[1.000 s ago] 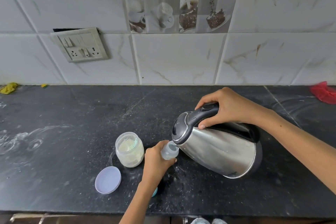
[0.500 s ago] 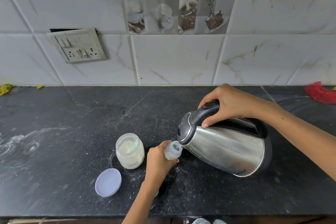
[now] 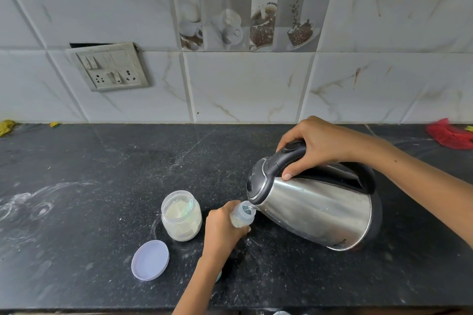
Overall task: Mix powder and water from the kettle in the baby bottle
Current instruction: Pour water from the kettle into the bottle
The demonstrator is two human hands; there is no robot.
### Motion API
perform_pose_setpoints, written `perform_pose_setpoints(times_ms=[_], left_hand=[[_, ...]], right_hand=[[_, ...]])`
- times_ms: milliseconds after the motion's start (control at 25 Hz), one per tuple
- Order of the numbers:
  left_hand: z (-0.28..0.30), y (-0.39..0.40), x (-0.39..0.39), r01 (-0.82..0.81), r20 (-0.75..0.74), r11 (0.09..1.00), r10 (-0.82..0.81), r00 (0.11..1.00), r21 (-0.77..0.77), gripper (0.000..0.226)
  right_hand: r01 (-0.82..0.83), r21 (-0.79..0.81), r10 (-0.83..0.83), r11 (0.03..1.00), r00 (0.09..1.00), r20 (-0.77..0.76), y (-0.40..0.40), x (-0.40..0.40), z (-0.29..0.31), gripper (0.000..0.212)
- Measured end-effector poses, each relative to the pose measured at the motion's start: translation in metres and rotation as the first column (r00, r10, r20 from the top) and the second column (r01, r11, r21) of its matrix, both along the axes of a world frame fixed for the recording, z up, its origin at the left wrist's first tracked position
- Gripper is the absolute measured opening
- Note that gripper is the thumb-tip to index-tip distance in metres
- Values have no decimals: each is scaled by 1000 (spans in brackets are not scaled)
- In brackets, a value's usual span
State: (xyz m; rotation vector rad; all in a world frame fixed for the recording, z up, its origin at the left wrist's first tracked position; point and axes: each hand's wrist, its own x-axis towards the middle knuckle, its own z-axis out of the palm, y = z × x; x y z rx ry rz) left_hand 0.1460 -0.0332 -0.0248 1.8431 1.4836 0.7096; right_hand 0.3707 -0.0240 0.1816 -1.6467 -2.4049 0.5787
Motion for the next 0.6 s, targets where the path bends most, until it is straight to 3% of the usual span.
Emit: perform_pose_setpoints(times_ms=[600], left_hand=[[4, -2, 2, 37, -50, 998, -35, 998, 45, 52]], right_hand=[[-5, -64, 8, 998, 999, 38, 0, -3, 7, 42]])
